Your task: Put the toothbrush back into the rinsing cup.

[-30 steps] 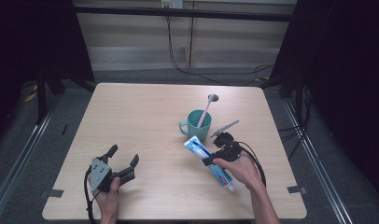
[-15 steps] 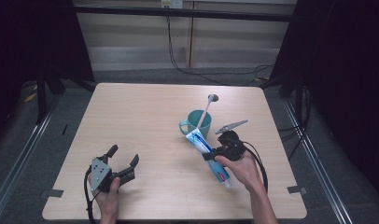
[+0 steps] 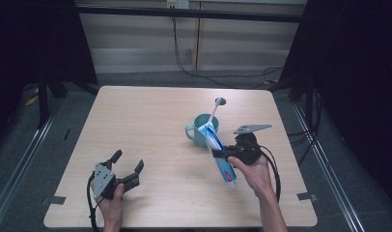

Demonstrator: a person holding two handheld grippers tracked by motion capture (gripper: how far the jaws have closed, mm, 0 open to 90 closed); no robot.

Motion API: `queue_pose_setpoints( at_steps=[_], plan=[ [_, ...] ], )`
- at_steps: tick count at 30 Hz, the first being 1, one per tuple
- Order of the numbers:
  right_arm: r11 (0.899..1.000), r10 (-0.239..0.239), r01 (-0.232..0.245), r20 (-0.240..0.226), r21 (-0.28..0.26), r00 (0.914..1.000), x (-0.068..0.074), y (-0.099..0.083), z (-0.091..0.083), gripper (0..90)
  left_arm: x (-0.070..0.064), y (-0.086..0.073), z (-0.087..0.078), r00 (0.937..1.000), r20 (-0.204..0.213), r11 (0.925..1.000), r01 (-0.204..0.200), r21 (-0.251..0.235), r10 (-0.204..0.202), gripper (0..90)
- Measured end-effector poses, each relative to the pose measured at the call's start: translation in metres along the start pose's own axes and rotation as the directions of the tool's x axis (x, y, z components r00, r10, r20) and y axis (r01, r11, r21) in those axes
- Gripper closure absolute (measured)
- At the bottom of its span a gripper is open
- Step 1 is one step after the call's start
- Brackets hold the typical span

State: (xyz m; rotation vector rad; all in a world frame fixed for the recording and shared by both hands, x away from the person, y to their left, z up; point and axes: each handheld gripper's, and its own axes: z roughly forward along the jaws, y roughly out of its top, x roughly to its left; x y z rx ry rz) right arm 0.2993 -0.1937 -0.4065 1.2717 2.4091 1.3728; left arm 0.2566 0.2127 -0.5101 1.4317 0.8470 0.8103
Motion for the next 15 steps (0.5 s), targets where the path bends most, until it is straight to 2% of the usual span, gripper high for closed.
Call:
queue_pose_setpoints(
  at_steps=[5,15],
  plan=[
    [0.997,-0.018,0.021,0.028,-0.075,0.9994,0.0023,0.0006,-0.0032,72.9,0.0001,0.0000,0.0000,1.0000,-0.001,1.0000,-0.001,0.001,0.001,15.9],
    [0.981,-0.013,0.015,0.014,-0.195,0.9998,0.0010,0.0029,-0.0072,72.9,0.0002,0.0000,-0.0001,1.0000,0.002,1.0000,0.000,0.000,0.000,15.9]
  ],
)
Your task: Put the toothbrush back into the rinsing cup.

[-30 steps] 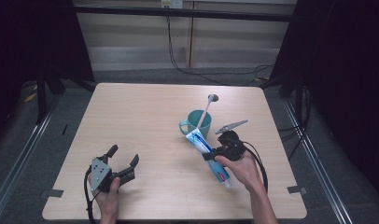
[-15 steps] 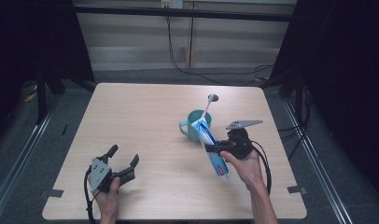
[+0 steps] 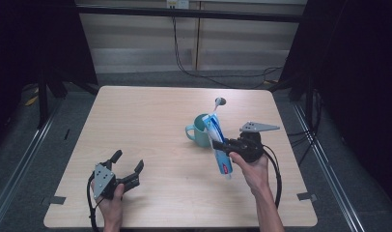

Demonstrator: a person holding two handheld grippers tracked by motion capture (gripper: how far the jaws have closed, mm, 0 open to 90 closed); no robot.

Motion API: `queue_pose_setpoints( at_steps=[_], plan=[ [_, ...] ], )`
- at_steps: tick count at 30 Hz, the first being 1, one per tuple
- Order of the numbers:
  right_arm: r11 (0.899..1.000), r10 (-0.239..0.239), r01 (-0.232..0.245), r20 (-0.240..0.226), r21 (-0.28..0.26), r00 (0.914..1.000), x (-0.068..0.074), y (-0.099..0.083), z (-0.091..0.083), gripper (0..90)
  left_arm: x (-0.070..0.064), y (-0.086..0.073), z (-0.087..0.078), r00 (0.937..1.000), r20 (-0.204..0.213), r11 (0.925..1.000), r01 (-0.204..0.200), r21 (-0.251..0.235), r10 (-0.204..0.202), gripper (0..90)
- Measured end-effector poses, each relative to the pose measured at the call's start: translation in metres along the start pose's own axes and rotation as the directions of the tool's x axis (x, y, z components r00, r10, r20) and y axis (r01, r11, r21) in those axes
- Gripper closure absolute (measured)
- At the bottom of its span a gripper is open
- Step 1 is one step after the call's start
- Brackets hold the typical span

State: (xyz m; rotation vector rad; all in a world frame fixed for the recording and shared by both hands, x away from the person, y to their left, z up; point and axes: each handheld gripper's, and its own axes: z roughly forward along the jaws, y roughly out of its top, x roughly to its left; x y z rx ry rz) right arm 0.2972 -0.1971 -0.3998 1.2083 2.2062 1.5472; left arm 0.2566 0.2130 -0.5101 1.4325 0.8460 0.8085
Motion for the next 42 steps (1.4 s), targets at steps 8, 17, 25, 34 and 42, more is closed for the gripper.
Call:
queue_pose_setpoints(
  at_steps=[8,17,25,34,42],
  plan=[
    [0.996,-0.007,0.007,0.003,-0.094,1.0000,0.002,0.003,0.000,72.9,0.000,0.000,0.000,1.0000,0.002,1.0000,0.000,0.000,0.000,15.9],
    [0.982,-0.020,0.023,0.017,-0.189,0.9997,0.003,0.007,-0.002,73.0,0.000,0.000,0.000,1.0000,0.005,1.0000,-0.001,-0.001,0.001,15.9],
    [0.973,-0.022,0.026,0.021,-0.229,0.9995,0.003,0.014,-0.003,73.0,0.000,0.000,0.000,1.0000,0.005,1.0000,-0.001,-0.001,0.001,15.9],
    [0.968,-0.029,0.034,0.022,-0.247,0.9993,0.000,0.020,0.001,73.0,0.000,0.000,0.000,1.0000,0.006,1.0000,-0.001,-0.002,0.001,15.9],
    [0.964,-0.017,0.024,0.031,-0.265,0.9994,-0.004,0.029,0.004,73.0,0.000,0.000,0.000,1.0000,0.007,1.0000,0.001,-0.006,-0.001,15.9]
  ],
)
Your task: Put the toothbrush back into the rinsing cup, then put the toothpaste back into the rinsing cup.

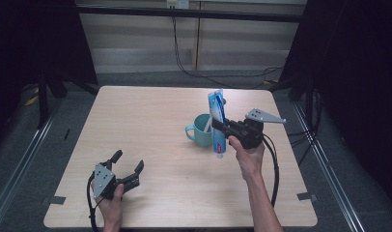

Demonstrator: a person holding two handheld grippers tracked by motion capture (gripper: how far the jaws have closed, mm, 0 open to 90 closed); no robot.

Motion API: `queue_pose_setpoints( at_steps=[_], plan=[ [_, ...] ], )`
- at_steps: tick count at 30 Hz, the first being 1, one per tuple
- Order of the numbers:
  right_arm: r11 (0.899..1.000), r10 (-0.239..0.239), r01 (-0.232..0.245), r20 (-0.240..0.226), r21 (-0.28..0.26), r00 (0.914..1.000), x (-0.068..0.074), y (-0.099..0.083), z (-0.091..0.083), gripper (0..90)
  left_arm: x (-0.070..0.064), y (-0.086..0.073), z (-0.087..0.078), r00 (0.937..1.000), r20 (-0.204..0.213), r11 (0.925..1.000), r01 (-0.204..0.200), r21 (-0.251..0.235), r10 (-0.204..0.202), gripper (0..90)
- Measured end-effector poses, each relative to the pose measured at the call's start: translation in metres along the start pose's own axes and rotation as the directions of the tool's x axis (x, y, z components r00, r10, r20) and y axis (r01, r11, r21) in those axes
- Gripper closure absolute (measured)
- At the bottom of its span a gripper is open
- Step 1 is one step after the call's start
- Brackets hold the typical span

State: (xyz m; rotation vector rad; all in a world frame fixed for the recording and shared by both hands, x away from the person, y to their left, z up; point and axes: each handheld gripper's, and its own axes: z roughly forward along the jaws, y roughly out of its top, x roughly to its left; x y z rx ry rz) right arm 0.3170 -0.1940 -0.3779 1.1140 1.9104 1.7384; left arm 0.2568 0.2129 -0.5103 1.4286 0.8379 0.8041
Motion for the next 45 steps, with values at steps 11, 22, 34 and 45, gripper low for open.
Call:
queue_pose_setpoints(
  at_steps=[11,22,34,45],
  plan=[
    [1.000,-0.030,0.030,0.011,0.010,0.9995,-0.005,0.014,0.011,73.0,0.000,0.000,0.000,1.0000,0.004,1.0000,0.002,-0.003,-0.002,15.9],
    [0.999,-0.030,0.029,0.020,0.032,0.9993,-0.011,0.023,0.024,72.9,0.001,0.000,-0.001,0.9999,0.008,1.0000,-0.009,0.003,0.009,15.9],
    [0.999,-0.045,0.045,0.033,0.008,0.9984,-0.013,0.033,0.032,72.8,0.001,0.000,0.000,0.9999,0.012,1.0000,-0.008,0.004,0.008,15.9],
    [0.998,-0.051,0.050,0.050,0.024,0.9974,-0.020,0.037,0.046,72.7,0.001,0.000,-0.001,0.9999,0.014,1.0000,-0.006,0.004,0.006,15.9]
  ],
)
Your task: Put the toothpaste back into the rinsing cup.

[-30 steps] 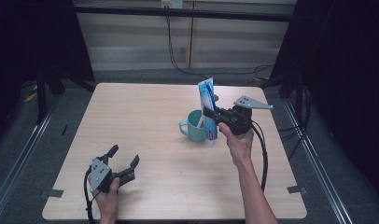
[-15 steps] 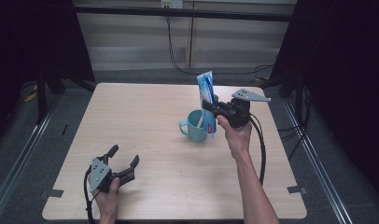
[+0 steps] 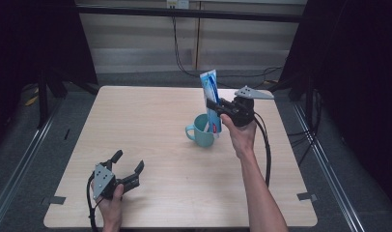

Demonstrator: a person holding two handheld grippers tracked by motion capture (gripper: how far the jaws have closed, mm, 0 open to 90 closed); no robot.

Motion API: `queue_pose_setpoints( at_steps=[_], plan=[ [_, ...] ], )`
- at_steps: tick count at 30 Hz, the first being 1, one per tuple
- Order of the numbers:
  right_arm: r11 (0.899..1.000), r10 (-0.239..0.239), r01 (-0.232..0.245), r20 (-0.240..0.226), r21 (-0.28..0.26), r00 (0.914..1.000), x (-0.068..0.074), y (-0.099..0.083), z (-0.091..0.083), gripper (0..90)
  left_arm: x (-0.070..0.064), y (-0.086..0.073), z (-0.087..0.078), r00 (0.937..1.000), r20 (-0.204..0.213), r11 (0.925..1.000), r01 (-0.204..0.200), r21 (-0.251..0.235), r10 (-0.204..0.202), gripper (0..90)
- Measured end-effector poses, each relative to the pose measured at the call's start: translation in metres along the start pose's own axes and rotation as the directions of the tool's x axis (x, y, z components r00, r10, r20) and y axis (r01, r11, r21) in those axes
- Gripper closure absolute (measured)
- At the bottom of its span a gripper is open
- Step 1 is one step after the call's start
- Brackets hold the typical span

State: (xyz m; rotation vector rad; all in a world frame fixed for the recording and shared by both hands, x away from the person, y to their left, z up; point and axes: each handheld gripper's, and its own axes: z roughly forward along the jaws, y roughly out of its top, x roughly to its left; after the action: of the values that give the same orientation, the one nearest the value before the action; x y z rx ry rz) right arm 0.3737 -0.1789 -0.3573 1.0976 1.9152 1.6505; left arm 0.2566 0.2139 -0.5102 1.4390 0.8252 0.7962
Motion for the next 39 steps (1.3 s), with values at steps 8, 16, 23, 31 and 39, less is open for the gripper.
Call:
queue_pose_setpoints(
  at_steps=[8,16,23,31,39],
  plan=[
    [1.000,-0.007,0.008,-0.007,0.007,1.0000,-0.004,0.000,0.012,72.6,0.000,0.000,0.000,1.0000,0.003,1.0000,0.007,0.000,-0.007,15.9],
    [1.000,-0.011,0.011,-0.003,0.011,0.9999,-0.006,0.003,0.021,72.4,-0.001,0.000,0.000,0.9999,0.001,0.9999,0.014,-0.008,-0.014,15.9],
    [1.000,-0.008,0.007,0.007,0.027,0.9999,-0.012,0.001,0.030,72.2,-0.001,0.000,0.000,0.9999,0.000,0.9999,0.010,-0.010,-0.010,15.9],
    [1.000,0.012,-0.013,0.015,0.023,0.9998,-0.020,0.003,0.035,72.0,-0.001,0.000,0.000,0.9999,0.005,0.9999,0.009,-0.009,-0.009,15.9],
    [0.999,0.006,-0.007,0.031,0.036,0.9995,-0.023,0.003,0.046,71.6,0.000,0.000,0.000,1.0000,0.004,0.9999,0.003,-0.010,-0.003,15.9]
  ],
)
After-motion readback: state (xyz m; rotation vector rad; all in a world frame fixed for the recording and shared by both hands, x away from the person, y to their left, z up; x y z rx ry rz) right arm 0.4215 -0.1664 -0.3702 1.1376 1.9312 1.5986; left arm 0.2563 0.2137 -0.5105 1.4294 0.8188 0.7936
